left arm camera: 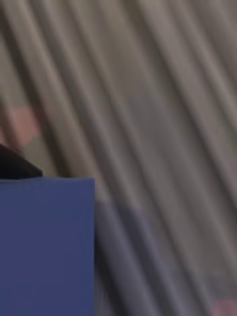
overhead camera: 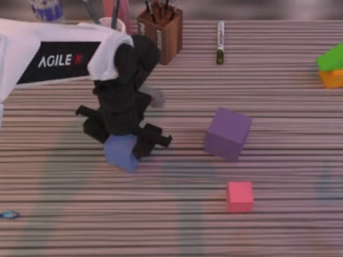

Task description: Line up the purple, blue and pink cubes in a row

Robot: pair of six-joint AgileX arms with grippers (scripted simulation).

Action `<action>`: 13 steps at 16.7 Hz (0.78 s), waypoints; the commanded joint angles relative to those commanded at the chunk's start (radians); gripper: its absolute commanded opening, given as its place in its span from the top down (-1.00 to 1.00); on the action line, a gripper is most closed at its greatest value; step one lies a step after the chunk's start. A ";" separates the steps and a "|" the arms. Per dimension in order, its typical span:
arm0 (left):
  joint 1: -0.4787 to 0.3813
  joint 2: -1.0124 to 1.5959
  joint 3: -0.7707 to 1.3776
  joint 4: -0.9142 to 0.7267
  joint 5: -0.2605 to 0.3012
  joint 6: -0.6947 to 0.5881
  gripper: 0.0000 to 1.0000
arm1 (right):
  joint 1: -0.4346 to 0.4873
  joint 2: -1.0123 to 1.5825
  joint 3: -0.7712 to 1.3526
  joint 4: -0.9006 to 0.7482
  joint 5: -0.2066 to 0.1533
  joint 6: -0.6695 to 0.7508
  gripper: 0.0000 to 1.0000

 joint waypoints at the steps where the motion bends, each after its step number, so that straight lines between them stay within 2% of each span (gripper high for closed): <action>1: 0.001 -0.011 0.021 -0.032 0.001 0.000 1.00 | 0.000 0.000 0.000 0.000 0.000 0.000 -1.00; 6: 0.019 -0.070 0.121 -0.195 -0.004 -0.005 1.00 | 0.000 0.000 0.000 0.000 0.000 0.000 -1.00; 13: -0.007 -0.068 0.133 -0.204 -0.004 -0.040 1.00 | 0.000 0.000 0.000 0.000 0.000 0.000 -1.00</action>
